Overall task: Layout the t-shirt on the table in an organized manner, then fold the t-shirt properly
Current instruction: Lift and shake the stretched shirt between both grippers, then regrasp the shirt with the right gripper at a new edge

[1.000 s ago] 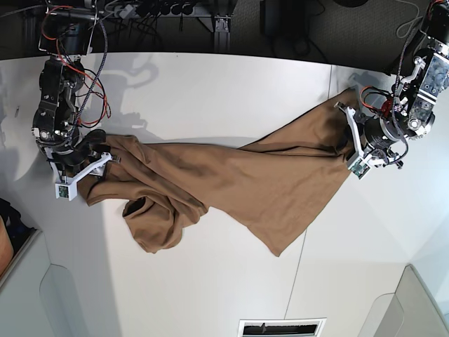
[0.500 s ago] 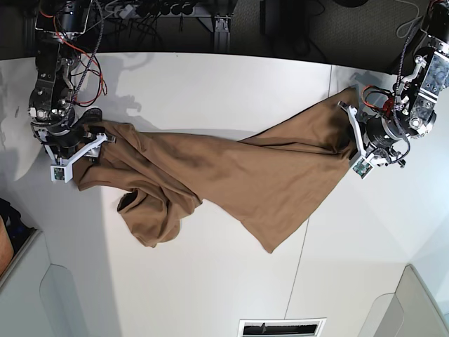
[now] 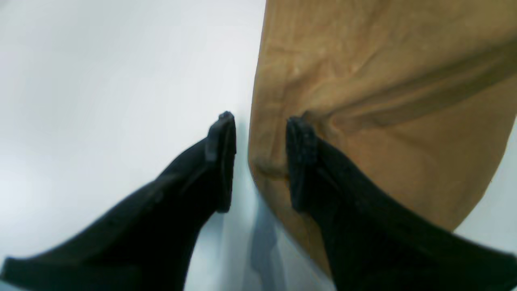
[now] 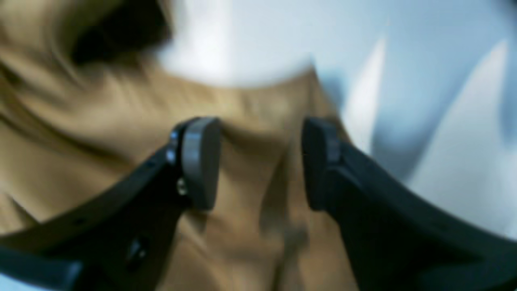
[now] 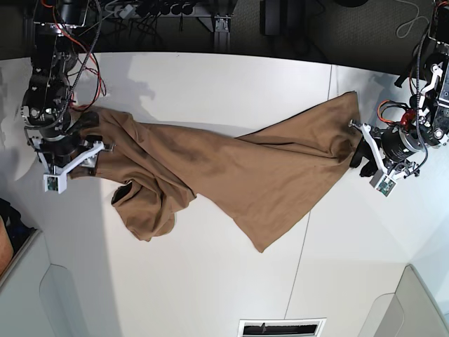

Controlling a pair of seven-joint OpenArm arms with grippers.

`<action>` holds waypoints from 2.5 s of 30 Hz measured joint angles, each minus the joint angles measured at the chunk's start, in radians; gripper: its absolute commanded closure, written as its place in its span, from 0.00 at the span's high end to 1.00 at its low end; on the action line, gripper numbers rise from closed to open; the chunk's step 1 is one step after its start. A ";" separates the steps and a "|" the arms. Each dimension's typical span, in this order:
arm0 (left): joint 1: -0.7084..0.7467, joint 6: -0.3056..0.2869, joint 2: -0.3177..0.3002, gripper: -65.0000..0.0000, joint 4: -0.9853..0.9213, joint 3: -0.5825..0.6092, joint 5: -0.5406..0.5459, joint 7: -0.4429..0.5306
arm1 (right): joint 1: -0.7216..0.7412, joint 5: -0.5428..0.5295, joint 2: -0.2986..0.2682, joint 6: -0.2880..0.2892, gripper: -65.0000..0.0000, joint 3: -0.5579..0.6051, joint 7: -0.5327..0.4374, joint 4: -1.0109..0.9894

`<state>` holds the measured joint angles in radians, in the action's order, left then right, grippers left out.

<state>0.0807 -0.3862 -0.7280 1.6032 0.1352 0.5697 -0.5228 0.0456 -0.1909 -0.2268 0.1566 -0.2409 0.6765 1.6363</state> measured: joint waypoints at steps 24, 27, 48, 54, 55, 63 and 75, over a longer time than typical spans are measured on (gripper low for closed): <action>-0.293 0.000 0.301 0.33 -0.309 0.057 -0.030 0.092 | 0.235 0.004 0.151 0.132 0.33 0.016 -0.093 -0.404; -0.321 -0.003 0.336 0.33 -0.381 0.111 -0.073 0.133 | 0.235 0.042 0.152 0.132 0.09 0.016 -0.093 -0.406; -0.223 -0.055 0.180 0.33 -0.289 0.033 -0.007 0.033 | 0.229 0.153 -0.023 0.007 0.46 -0.005 -0.076 -0.410; -0.200 -0.057 0.179 0.33 -0.123 -0.022 0.032 0.001 | 0.193 0.071 -0.025 0.023 0.56 -0.007 0.005 -0.318; -0.194 -0.057 0.179 0.33 -0.106 -0.024 0.029 -0.008 | 0.181 0.045 -0.025 0.039 0.56 -0.007 0.018 -0.279; -0.191 -0.072 0.179 0.33 -0.044 -0.024 0.072 -0.023 | 0.018 -0.116 -0.015 0.146 0.56 -0.007 0.097 -0.051; -0.136 -0.072 0.179 0.33 -0.045 -0.024 0.053 -0.024 | -0.176 -0.017 0.052 0.163 0.56 -0.007 -0.058 -0.032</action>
<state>-0.0555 -0.4583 -0.5488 1.5585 0.1112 0.6231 -0.5472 -0.1307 -0.2077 -0.1749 0.3195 -0.2478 0.6182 1.6047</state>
